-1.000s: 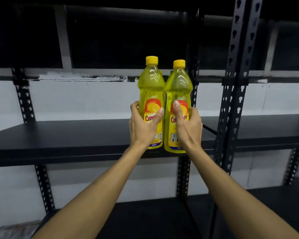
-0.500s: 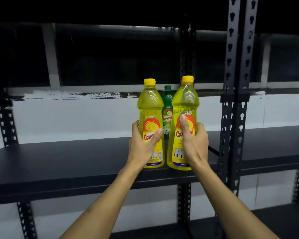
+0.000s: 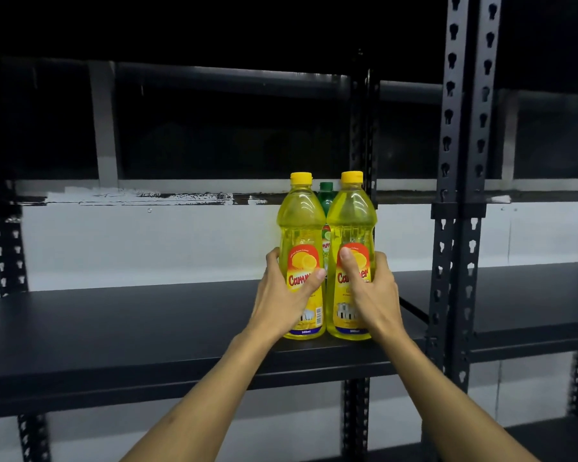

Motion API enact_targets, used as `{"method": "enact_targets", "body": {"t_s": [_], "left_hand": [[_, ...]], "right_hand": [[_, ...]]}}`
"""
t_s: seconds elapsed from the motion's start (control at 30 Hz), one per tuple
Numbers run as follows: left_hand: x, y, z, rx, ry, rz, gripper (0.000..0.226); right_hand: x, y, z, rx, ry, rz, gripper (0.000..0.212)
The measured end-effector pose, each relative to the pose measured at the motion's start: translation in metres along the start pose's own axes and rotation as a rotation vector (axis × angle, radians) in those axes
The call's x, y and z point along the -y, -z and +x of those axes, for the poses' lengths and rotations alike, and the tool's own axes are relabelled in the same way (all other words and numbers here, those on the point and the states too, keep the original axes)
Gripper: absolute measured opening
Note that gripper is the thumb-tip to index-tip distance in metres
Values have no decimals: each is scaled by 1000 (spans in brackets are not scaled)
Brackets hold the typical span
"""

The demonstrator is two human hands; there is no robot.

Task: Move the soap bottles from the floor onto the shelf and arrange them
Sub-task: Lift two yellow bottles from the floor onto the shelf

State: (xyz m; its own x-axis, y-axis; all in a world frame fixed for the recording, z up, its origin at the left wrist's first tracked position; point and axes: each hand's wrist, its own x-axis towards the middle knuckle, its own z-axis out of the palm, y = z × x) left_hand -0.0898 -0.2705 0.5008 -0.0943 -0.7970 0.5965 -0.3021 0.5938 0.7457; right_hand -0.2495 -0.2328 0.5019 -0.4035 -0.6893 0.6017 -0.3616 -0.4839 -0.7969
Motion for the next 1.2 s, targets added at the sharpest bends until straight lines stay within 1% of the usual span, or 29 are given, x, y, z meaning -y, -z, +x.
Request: {"method": "enact_targets", "body": {"t_s": [0.07,0.1,0.13,0.2,0.23,0.3,0.37,0.43,0.6,0.9,1.2], "left_hand": [[-9,8,-4,-36,-48,98,102],[-14,12,-5,-86,-117,143,100],[-23,16,-6,-146,-220,196,95],[-39,20,0,-248,-424,316,81],[-44,19,6,-275,-484,364,75],[-50,11,18,-292,-533,409,66],[-45,-2,28,-294,-561,422,60],[-34,-12,37,-314,-579,426,57],[-16,-26,61,-364,-599,408,55],[20,-51,119,-386,-576,475,54],[53,-74,168,-430,-576,486,56]], "right_hand": [[-1,6,3,24,33,-93,72],[0,8,4,6,76,-153,80],[4,9,6,-37,141,-196,81],[16,8,12,-167,312,-242,68],[24,5,16,-228,392,-268,62],[34,-6,24,-306,505,-329,58],[32,-18,33,-316,553,-388,57],[21,-26,40,-293,586,-441,57],[-6,-34,67,-275,644,-438,57],[-46,-58,121,-267,613,-487,58],[-77,-80,165,-238,622,-428,56]]}}
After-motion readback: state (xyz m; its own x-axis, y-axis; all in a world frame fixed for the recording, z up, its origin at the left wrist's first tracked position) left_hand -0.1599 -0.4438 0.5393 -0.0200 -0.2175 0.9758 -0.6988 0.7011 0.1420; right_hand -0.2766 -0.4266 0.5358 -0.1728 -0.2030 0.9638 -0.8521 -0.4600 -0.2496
